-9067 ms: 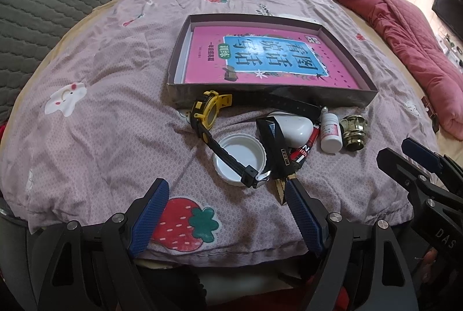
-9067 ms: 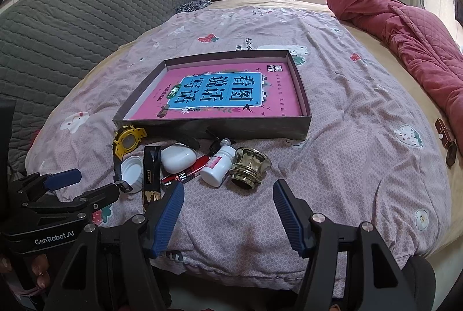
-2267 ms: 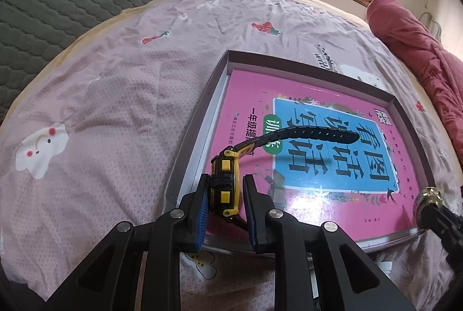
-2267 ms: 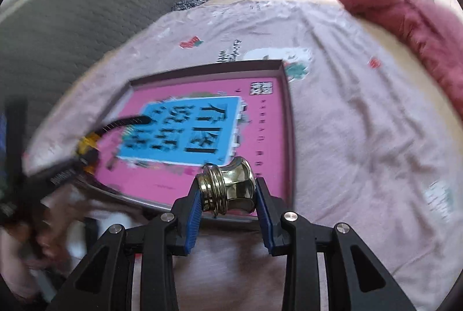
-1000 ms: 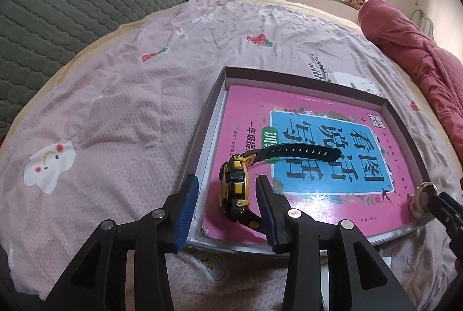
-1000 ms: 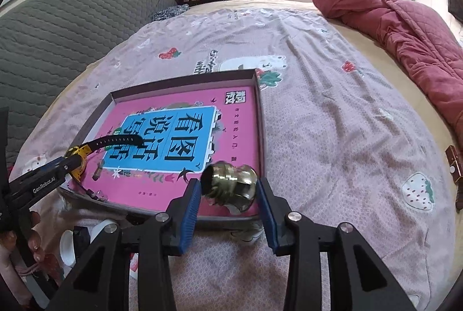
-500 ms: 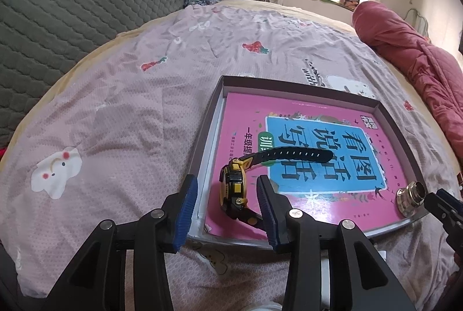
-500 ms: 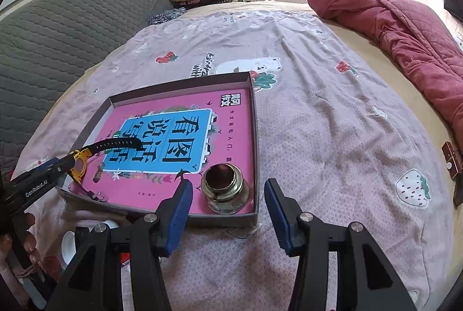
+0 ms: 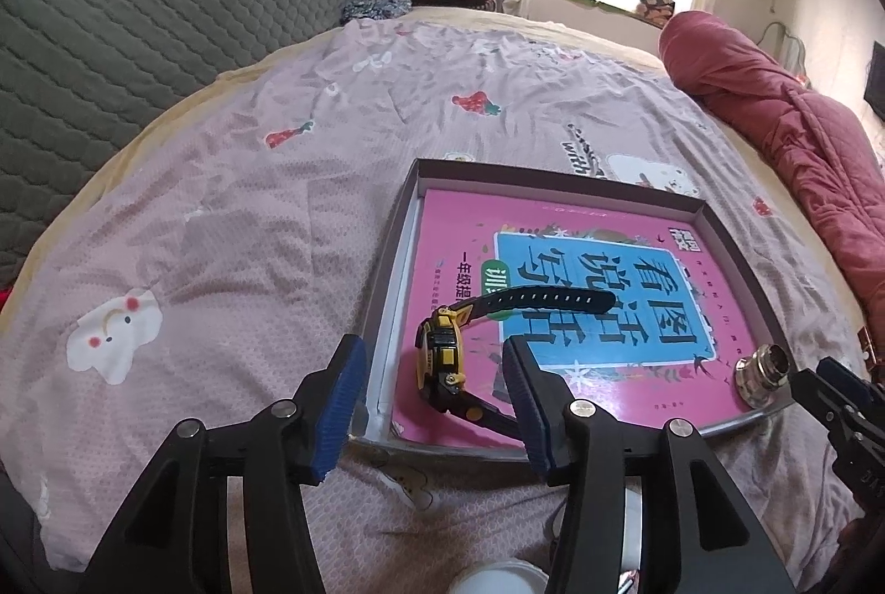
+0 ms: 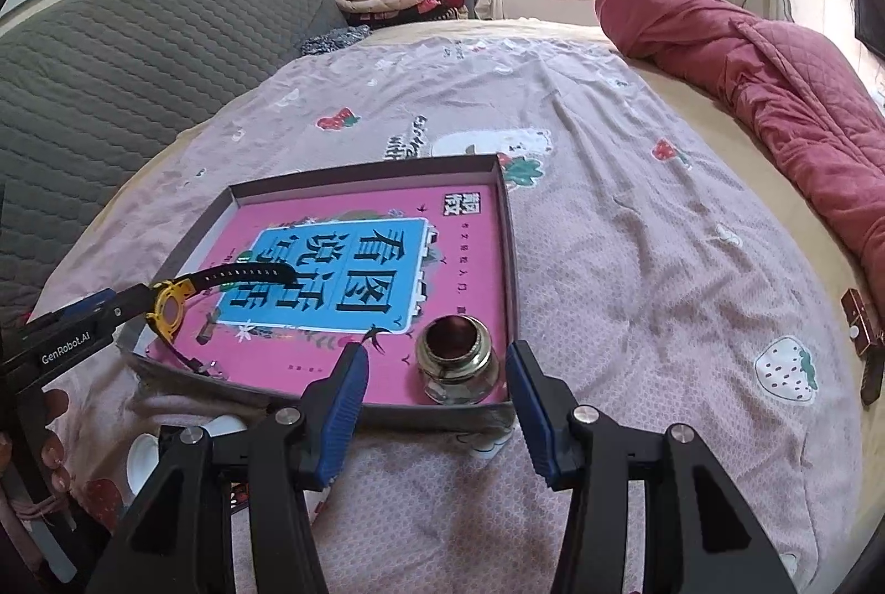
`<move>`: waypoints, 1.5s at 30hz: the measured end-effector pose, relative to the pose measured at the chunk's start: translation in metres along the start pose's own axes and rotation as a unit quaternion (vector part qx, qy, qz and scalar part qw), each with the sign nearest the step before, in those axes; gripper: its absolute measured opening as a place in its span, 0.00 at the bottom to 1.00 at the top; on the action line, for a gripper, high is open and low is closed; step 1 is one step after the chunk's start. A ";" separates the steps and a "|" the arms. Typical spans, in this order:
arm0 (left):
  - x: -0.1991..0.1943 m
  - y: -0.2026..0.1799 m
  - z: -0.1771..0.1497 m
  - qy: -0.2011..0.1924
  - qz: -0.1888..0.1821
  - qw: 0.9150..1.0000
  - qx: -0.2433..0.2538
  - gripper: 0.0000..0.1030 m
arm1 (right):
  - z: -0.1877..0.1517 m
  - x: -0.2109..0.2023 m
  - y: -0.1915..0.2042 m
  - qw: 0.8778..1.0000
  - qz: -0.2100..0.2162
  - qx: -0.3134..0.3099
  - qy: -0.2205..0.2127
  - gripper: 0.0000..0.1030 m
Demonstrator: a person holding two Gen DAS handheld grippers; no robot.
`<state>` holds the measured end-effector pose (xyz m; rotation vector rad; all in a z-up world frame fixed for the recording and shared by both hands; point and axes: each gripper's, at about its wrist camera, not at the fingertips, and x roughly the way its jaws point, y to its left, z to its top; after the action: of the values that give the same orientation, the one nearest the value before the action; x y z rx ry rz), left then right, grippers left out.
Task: Organize rigid objects
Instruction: 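Release the watch on the book with the left gripper while the right releases the brass cup in the tray, then move both grippers back toward the remaining objects in front of the tray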
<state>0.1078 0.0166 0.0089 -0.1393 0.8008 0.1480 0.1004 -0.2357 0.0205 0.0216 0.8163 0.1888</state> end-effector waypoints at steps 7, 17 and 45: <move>-0.015 0.001 -0.003 -0.010 -0.006 1.000 0.012 0.57 | -0.002 -0.009 0.009 1.000 0.011 -0.008 -0.012 0.50; -0.031 0.007 -0.006 -0.015 -0.006 1.000 0.021 0.58 | -0.007 -0.019 0.026 0.999 0.023 -0.025 -0.018 0.50; -0.063 0.014 -0.030 -0.002 -0.016 0.999 0.046 0.58 | -0.018 -0.039 0.041 0.999 0.038 -0.032 -0.018 0.50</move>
<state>0.0411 0.0205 0.0325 -0.0650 0.7997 0.0814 0.0549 -0.2036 0.0394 -0.0052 0.7733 0.2852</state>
